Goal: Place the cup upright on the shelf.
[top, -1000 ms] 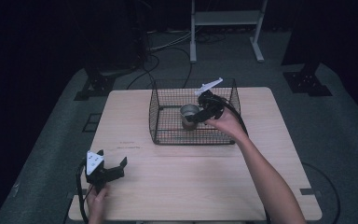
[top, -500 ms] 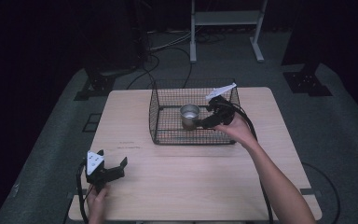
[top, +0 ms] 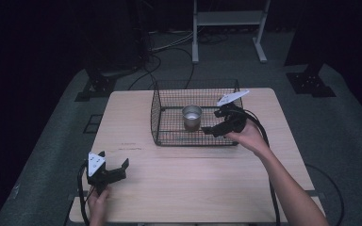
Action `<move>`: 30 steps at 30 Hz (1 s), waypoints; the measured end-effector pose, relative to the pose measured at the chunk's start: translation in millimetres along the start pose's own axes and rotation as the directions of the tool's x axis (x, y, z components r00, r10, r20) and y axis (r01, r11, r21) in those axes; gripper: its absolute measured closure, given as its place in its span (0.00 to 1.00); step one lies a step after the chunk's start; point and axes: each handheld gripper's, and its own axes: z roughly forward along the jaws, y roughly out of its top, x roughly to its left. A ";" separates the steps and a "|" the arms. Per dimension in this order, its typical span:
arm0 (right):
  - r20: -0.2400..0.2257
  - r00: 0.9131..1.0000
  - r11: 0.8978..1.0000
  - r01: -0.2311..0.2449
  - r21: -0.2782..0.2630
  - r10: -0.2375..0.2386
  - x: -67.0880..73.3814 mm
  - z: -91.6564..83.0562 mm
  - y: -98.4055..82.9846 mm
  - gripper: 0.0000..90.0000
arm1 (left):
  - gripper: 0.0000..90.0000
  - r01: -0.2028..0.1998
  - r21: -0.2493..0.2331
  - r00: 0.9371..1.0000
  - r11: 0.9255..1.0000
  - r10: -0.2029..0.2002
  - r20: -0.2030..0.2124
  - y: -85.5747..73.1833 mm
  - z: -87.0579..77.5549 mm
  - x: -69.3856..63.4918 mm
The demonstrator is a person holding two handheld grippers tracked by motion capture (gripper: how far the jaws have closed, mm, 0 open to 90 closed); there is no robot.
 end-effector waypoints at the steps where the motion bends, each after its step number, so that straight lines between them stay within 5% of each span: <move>1: -0.003 1.000 1.000 0.001 -0.003 -0.001 0.3 -0.9 -1.0 0.12 | 0.00 0.000 0.000 1.000 1.000 0.000 0.000 0.0 0.0 0.0; 30: -0.044 0.999 0.999 -0.031 -0.017 0.030 9.2 -24.1 -49.5 0.12 | 0.00 -0.006 0.006 1.000 1.000 0.006 -0.002 0.0 0.1 -0.6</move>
